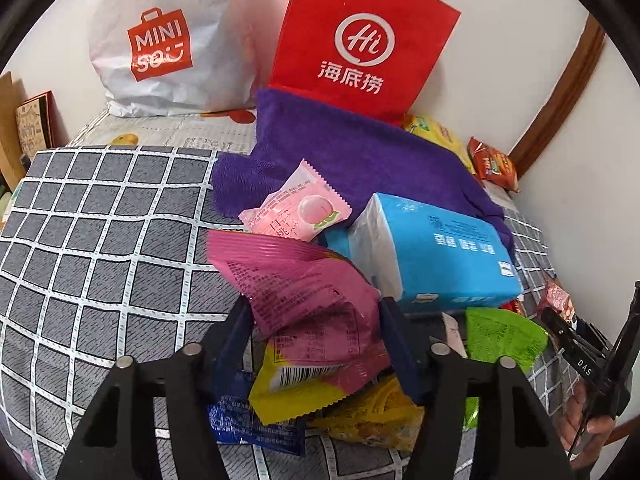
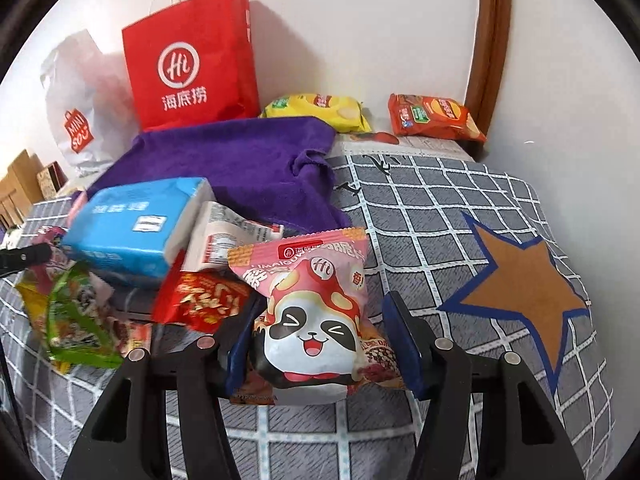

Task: Organize snacks
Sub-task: 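Lift both held bags and carry them over the purple towel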

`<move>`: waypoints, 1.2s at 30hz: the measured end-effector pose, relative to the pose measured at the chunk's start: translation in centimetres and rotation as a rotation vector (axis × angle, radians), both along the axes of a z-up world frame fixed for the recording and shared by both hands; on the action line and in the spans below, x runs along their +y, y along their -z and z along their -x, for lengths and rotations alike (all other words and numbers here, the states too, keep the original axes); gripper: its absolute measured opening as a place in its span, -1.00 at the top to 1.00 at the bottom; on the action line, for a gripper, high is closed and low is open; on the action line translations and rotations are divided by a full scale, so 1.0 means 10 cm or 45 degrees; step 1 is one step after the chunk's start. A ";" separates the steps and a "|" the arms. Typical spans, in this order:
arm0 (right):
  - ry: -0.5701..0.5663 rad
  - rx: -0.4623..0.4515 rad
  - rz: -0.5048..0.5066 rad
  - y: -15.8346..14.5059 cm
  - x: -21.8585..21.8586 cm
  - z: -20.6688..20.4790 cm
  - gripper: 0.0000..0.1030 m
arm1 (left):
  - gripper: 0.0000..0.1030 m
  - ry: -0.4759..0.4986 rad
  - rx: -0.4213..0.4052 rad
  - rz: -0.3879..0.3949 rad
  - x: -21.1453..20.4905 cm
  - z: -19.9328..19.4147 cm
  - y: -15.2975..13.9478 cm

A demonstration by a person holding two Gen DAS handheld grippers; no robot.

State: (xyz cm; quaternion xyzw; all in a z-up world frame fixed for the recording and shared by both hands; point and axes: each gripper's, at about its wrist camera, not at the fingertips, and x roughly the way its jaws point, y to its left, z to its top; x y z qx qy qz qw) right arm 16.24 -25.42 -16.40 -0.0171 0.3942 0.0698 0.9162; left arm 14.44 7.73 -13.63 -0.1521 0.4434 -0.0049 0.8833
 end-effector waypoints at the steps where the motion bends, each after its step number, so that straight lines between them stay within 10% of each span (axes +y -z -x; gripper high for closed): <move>1: -0.004 -0.006 0.006 -0.02 0.02 0.03 -0.15 | -0.17 0.001 -0.003 0.006 0.01 0.01 -0.02; 36: -0.141 -0.149 -0.031 -0.87 0.63 0.54 -0.15 | -0.17 0.141 -0.241 0.069 -0.32 0.68 -0.82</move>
